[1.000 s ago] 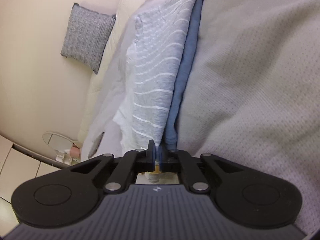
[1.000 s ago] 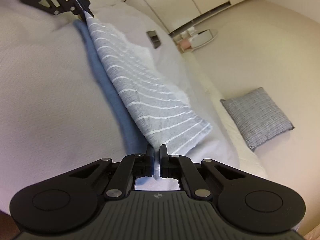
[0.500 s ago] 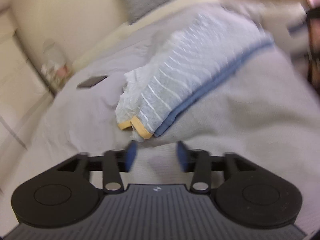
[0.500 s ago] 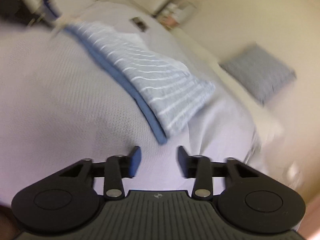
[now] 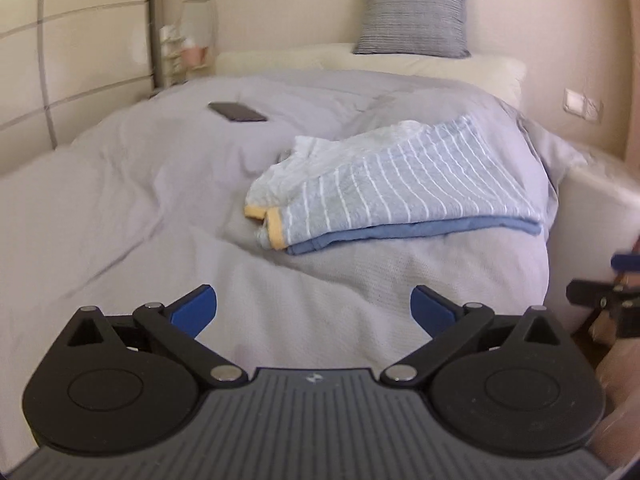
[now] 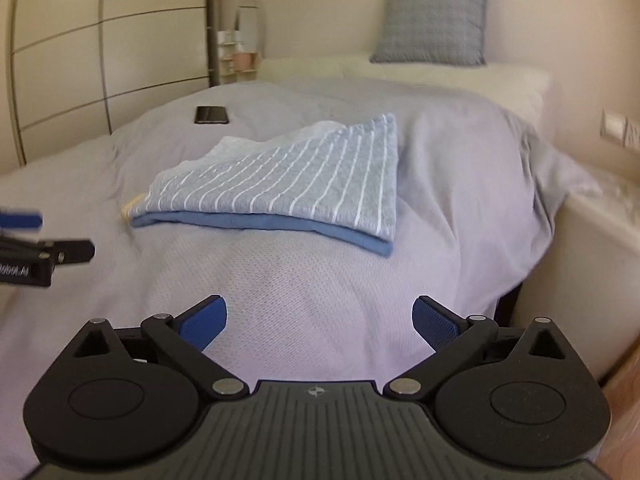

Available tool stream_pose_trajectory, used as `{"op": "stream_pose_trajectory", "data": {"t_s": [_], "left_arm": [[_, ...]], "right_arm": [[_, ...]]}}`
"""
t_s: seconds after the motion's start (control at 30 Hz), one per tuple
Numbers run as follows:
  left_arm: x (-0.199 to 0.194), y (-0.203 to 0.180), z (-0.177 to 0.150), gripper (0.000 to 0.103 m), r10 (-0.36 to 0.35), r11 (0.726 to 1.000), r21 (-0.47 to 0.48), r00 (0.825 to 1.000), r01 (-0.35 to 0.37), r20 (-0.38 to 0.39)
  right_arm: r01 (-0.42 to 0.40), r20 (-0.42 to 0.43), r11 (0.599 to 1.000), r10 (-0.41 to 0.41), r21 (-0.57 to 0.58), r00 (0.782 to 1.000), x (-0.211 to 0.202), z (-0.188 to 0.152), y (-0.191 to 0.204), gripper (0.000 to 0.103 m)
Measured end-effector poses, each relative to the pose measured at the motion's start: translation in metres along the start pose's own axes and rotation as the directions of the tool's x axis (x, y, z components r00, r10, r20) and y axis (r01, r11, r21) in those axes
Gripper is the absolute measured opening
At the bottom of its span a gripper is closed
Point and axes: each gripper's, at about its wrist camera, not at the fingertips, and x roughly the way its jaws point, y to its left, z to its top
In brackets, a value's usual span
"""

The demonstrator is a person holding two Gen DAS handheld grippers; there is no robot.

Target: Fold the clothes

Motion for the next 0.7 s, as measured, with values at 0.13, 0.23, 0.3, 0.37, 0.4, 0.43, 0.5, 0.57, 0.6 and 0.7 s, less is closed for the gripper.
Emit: {"op": "stream_pose_trajectory", "data": {"t_s": [0.13, 0.23, 0.3, 0.37, 0.4, 0.43, 0.5, 0.57, 0.6, 0.7], "left_arm": [[-0.015, -0.002, -0.003, 0.102, 0.009, 0.998, -0.057, 0.999, -0.011, -0.03], [-0.024, -0.007, -0.006, 0.102, -0.005, 0.999, -0.049, 0.999, 0.003, -0.04], [-0.029, -0.01, -0.007, 0.102, -0.013, 0.999, -0.043, 0.999, 0.011, -0.05], [-0.034, -0.013, -0.008, 0.102, -0.02, 0.999, -0.041, 0.998, 0.018, -0.059], [-0.036, -0.015, -0.009, 0.102, -0.02, 0.999, -0.043, 0.998, 0.018, -0.06], [-0.038, -0.016, -0.009, 0.102, -0.021, 0.999, -0.046, 0.998, 0.018, -0.062], [-0.043, -0.018, -0.009, 0.102, -0.016, 0.999, -0.047, 0.998, 0.013, -0.066], [-0.044, -0.02, -0.009, 0.102, -0.013, 0.999, -0.051, 0.997, 0.01, -0.071], [-0.045, -0.02, -0.009, 0.102, -0.014, 0.999, -0.053, 0.997, 0.01, -0.074], [-0.044, -0.021, -0.009, 0.102, -0.017, 0.998, -0.057, 0.996, 0.012, -0.088]], "right_arm": [[0.005, -0.025, 0.999, -0.004, 0.041, 1.0, -0.006, 0.006, 0.0, 0.102], [0.004, -0.028, 0.998, -0.002, 0.067, 1.0, -0.015, 0.006, 0.003, 0.102], [0.01, -0.032, 0.996, -0.007, 0.093, 0.999, -0.021, 0.004, 0.004, 0.102], [0.017, -0.037, 0.993, -0.013, 0.117, 0.999, -0.027, 0.003, 0.004, 0.102], [0.021, -0.04, 0.992, -0.016, 0.128, 0.999, -0.029, 0.002, 0.004, 0.102], [0.024, -0.043, 0.99, -0.018, 0.138, 0.999, -0.031, 0.001, 0.004, 0.102], [0.03, -0.049, 0.987, -0.022, 0.157, 0.999, -0.035, 0.0, 0.002, 0.102], [0.039, -0.054, 0.985, -0.03, 0.167, 0.998, -0.037, 0.0, 0.0, 0.102], [0.043, -0.057, 0.984, -0.034, 0.171, 0.998, -0.038, 0.0, -0.002, 0.102], [0.056, -0.064, 0.981, -0.045, 0.186, 0.997, -0.041, 0.0, -0.006, 0.102]]}}
